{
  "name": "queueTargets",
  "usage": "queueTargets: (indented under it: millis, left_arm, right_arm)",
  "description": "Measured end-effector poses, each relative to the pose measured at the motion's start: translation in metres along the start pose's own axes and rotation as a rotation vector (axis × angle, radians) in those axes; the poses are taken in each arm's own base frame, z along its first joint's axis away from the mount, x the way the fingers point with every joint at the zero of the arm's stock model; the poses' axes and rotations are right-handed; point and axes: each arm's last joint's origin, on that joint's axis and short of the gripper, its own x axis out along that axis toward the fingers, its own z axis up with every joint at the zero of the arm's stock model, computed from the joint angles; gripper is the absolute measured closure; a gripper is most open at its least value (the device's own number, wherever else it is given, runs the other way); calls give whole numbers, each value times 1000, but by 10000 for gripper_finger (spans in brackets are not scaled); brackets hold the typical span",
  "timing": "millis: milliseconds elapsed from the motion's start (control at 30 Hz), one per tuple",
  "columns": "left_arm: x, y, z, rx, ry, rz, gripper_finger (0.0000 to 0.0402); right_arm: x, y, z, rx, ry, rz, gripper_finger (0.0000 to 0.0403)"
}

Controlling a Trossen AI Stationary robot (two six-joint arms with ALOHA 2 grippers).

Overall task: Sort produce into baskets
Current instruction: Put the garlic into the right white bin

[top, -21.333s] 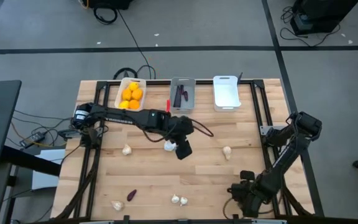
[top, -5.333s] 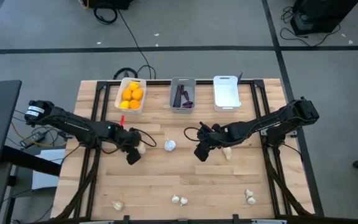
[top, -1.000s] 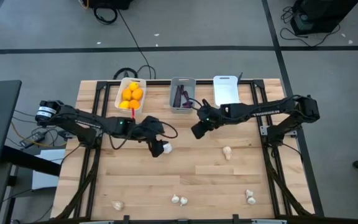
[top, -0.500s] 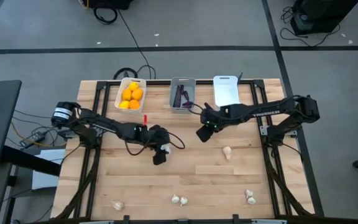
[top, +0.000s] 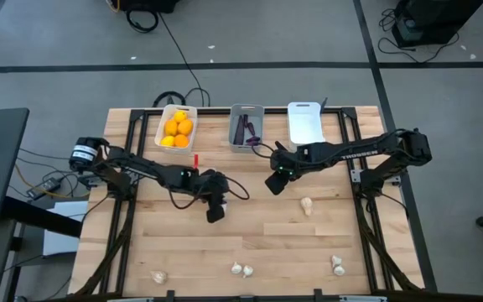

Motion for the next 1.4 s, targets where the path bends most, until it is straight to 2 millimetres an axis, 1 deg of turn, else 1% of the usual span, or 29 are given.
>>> queueTargets:
  millis: [67,133,233,333,467,567,633,733,867,933,1033,1167,1233,1400]
  left_arm:
    - [-1,1,2,-21,-16,-4,376]
    - [-6,3,8,-63,-55,-21,387]
    - [-15,9,21,-119,-164,-36,379]
    - [-30,19,38,-162,-297,-58,370]
    - [-55,39,56,-235,-450,-64,372]
    - [-70,54,66,-284,-531,-100,376]
    - [-78,61,70,-304,-556,-138,376]
    - [-81,70,74,-341,-582,-197,376]
    - [-83,76,76,-386,-588,-229,377]
    - [-83,77,76,-391,-584,-230,377]
    - [-84,77,77,-407,-587,-238,377]
    - [-83,77,76,-417,-583,-239,377]
    - [-83,77,76,-416,-582,-241,377]
    - [-83,77,76,-414,-573,-247,373]
  right_arm:
    - [0,0,0,0,0,0,264]
    - [0,1,0,-1,0,9,264]
    - [-1,9,2,-3,-43,73,262]
    - [-3,24,5,-21,-83,229,260]
    - [-11,44,13,-40,-205,413,258]
    - [-17,52,21,-31,-308,495,258]
    - [-19,53,25,-19,-367,507,258]
    - [-20,53,27,-24,-422,475,258]
    - [-19,52,27,-45,-441,439,256]
    - [-18,51,26,-18,-414,436,250]
    - [-17,49,25,4,-363,444,229]
    - [-19,49,25,-6,-375,450,186]
    - [-21,49,27,-28,-416,444,159]
    - [-19,47,28,-66,-443,393,78]
